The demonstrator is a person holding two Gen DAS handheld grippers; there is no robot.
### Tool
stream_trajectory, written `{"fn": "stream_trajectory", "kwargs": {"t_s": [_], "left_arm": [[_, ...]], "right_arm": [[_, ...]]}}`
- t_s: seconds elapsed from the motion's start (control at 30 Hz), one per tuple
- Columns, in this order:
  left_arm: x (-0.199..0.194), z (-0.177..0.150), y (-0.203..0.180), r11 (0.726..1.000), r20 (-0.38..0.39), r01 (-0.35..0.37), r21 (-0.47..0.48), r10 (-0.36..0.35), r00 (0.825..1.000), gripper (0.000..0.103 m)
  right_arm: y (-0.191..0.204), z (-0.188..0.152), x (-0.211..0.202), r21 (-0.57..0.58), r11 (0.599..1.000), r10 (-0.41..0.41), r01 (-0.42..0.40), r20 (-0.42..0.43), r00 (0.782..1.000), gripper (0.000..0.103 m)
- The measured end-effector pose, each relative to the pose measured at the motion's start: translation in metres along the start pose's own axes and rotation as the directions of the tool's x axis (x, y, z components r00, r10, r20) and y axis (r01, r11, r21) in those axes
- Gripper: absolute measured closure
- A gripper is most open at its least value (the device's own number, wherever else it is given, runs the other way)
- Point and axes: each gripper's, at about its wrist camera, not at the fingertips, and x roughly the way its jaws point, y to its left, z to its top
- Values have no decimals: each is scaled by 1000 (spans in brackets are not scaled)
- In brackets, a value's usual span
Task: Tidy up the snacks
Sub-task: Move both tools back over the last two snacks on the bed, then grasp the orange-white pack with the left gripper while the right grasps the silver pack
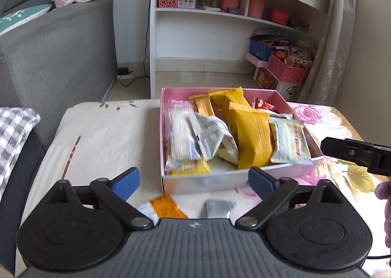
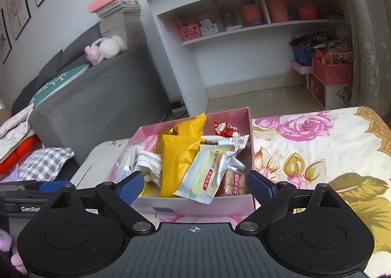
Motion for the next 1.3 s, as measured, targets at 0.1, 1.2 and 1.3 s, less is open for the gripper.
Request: {"fn": "stream_trajectory", "kwargs": {"t_s": [0.1,1.2,1.3], "left_arm": [[-6,-6,1,1000,-1,3,-5,-3,1000,1],[23,-67,68,965,-38,78,250,-71,997,3],[31,-65,70,967,-46,91,238,-83,995,8]], "right_arm": [[5,-3,-5,-19,1000,-25,24,-21,999,3],[84,-103,22,-455,887,-22,-74,-202,979,2],[87,-107,29,-456,886,-14,-90,-220,975,2]]}}
